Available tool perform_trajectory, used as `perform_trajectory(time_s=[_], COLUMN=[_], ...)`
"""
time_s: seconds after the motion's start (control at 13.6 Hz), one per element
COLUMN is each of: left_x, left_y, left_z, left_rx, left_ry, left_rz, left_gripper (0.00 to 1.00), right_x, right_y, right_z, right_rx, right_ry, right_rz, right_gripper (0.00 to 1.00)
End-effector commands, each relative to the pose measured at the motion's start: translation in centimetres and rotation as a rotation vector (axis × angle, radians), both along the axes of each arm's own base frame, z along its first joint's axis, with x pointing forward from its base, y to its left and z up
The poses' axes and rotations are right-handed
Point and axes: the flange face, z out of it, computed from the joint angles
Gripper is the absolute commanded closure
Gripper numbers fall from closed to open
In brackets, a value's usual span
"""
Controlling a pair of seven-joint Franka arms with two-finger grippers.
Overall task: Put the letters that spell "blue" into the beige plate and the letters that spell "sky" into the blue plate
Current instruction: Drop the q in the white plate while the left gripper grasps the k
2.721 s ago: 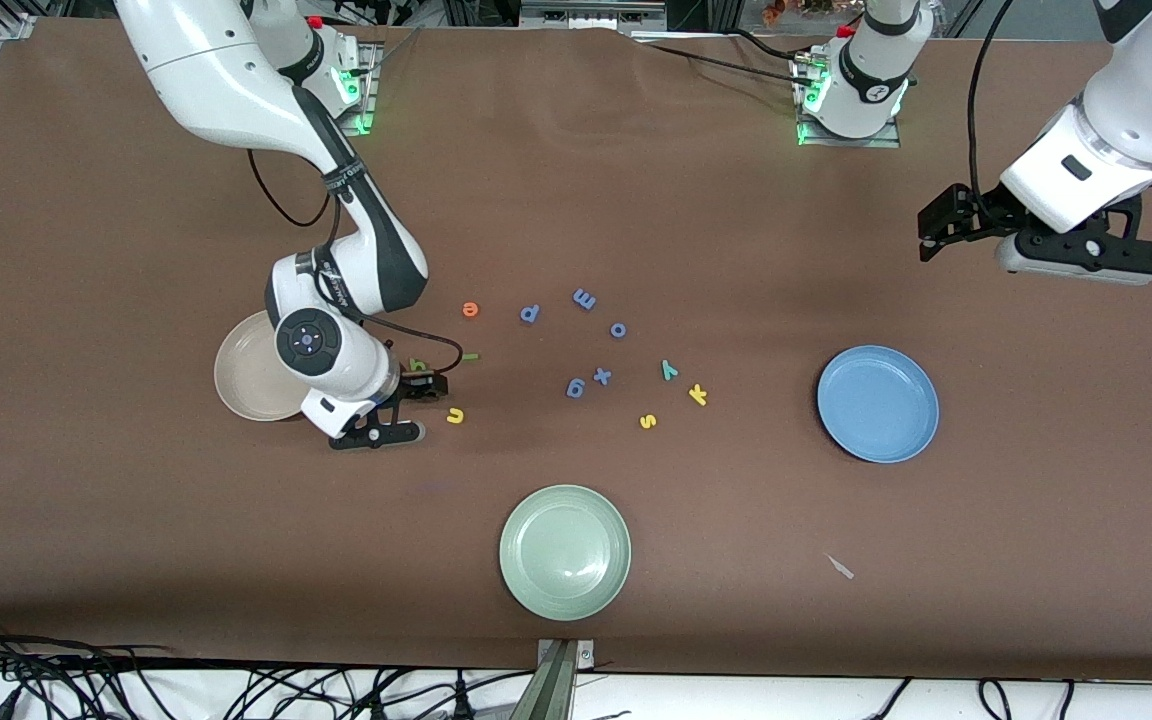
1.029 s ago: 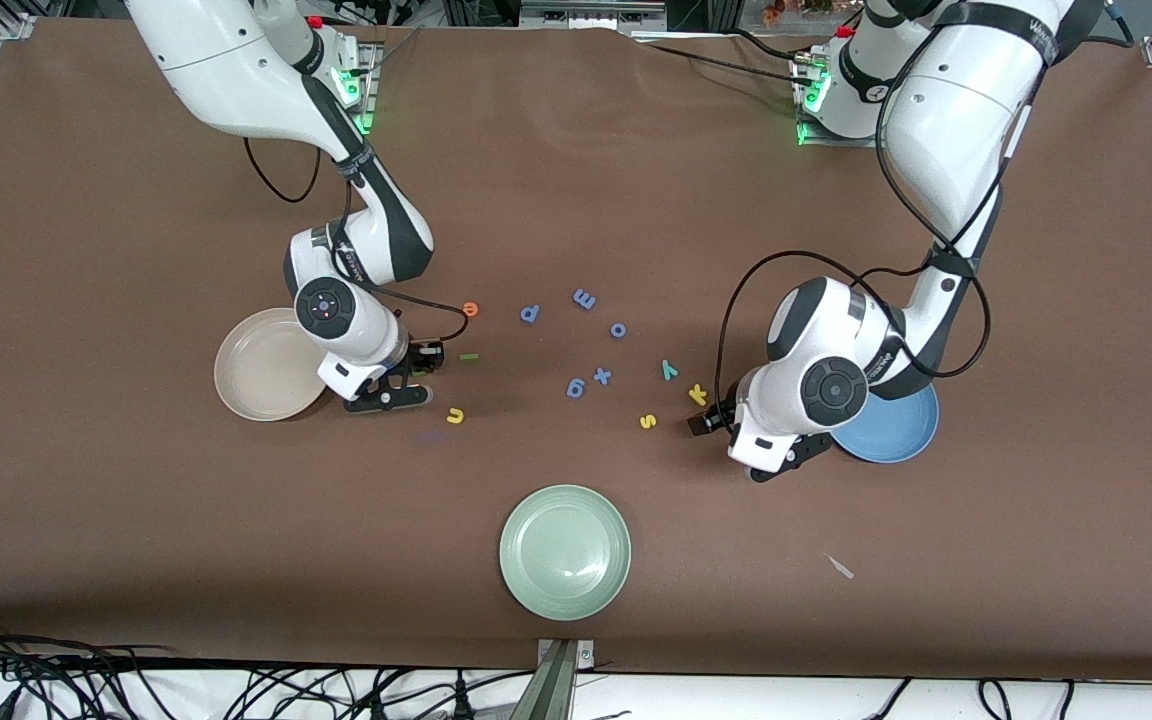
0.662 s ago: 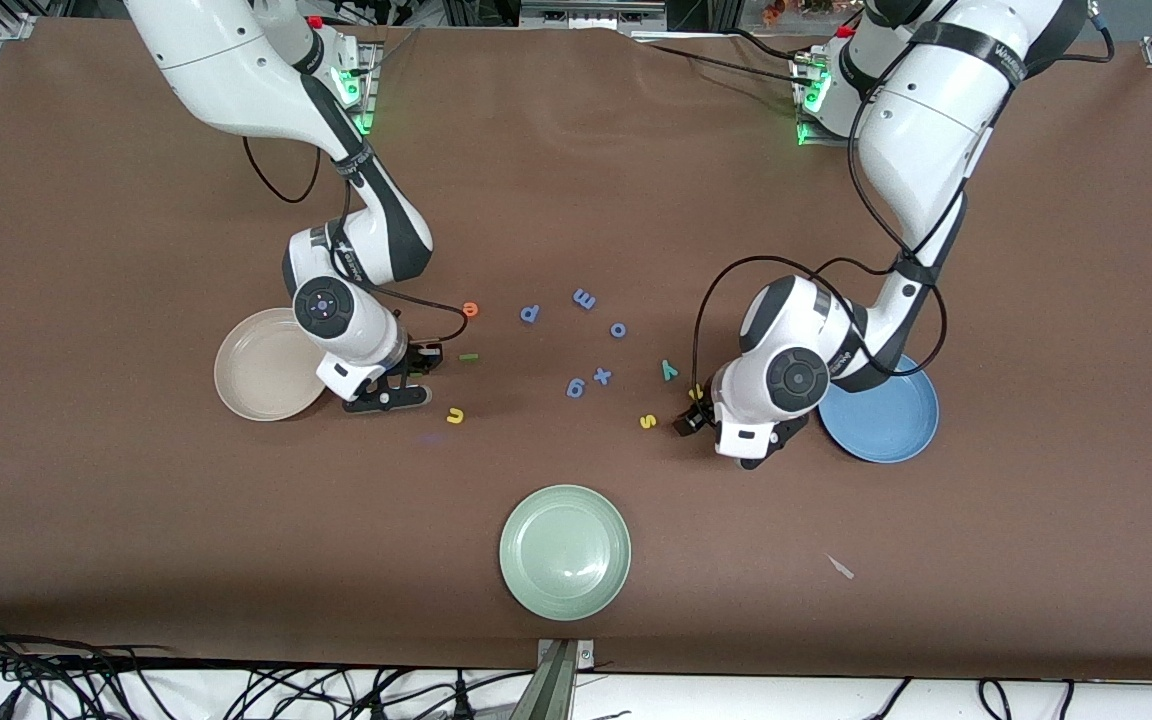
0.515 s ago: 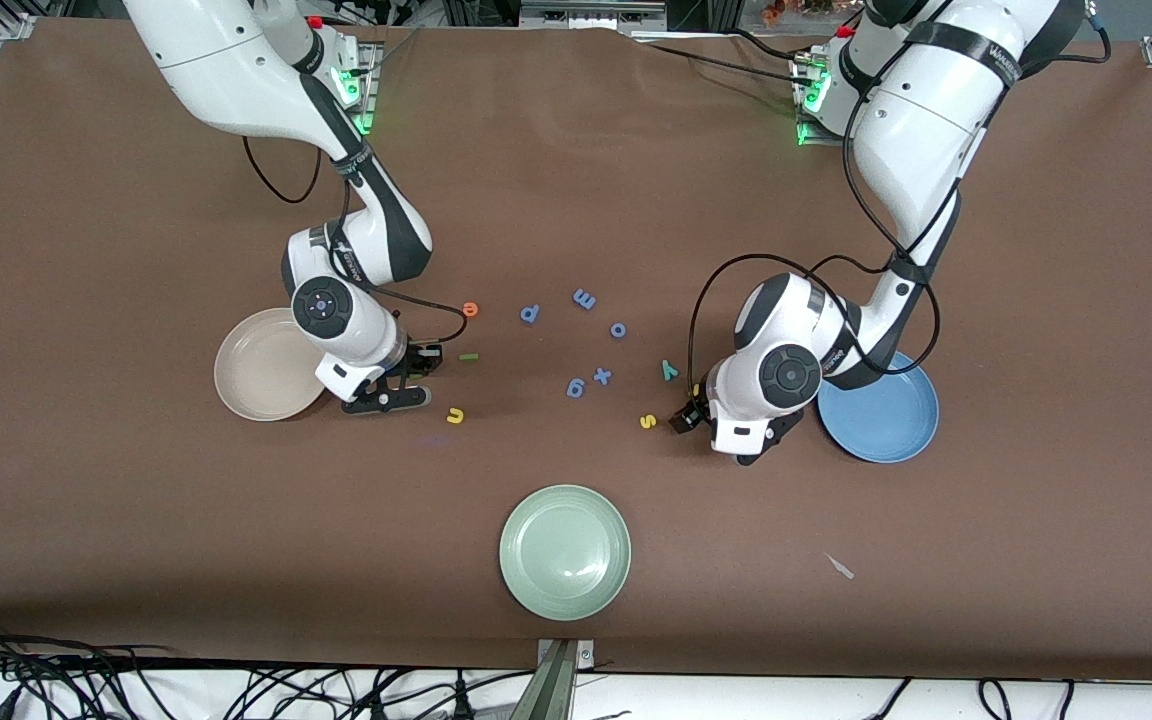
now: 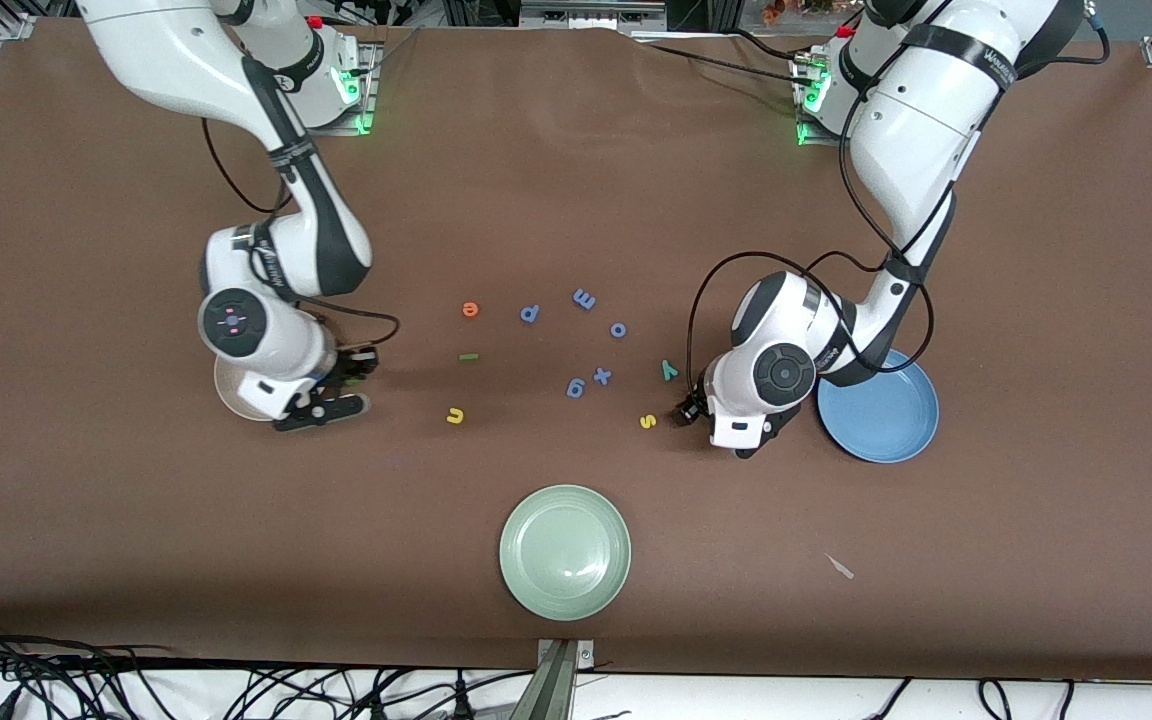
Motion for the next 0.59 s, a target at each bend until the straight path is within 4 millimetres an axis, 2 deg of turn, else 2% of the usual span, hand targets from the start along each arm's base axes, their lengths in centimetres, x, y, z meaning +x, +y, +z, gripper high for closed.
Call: perform_trajectory(time_s=[0.0,0.07,0.22,0.29,0.37,0.51], left_x=[-0.5,-0.4,-1.0,-1.3,-1.2,-1.2], left_y=[-0.3,-0.2,-0.4,-0.7,-0.6,-0.8], left_z=[0.4,0.4,-0.3,-0.4,-0.4,-0.4], left_rx=[0.02,0.02,0.023,0.026,0.025,0.023], left_ry=[-0.012,-0.012,0.0,0.002,0.001,-0.003], left_rz=[0.0,0.002,-0.004,-0.011,-0.009,-0.011], left_gripper=[0.23,0.3,0.33,0.34,0.41,0.59], right_x=[0.1,0.3,0.6,0.7,0.7,1.1], right_y=[-4.0,-5.7,-8.7,-9.1,-8.9,-7.6], right_z=[0.4,-0.1,-1.1,-1.1,-1.2,-0.5], right_rx=[-0.011,-0.02,-0.025,-0.026,-0.027,-0.027], right_ry=[0.033,0.04,0.053,0.053,0.05,0.035], right_rz=[0.012,-0.014,-0.058,-0.076,-0.081,-0.109], right_gripper=[0.93,0.93,0.91,0.57,0.01,0.0])
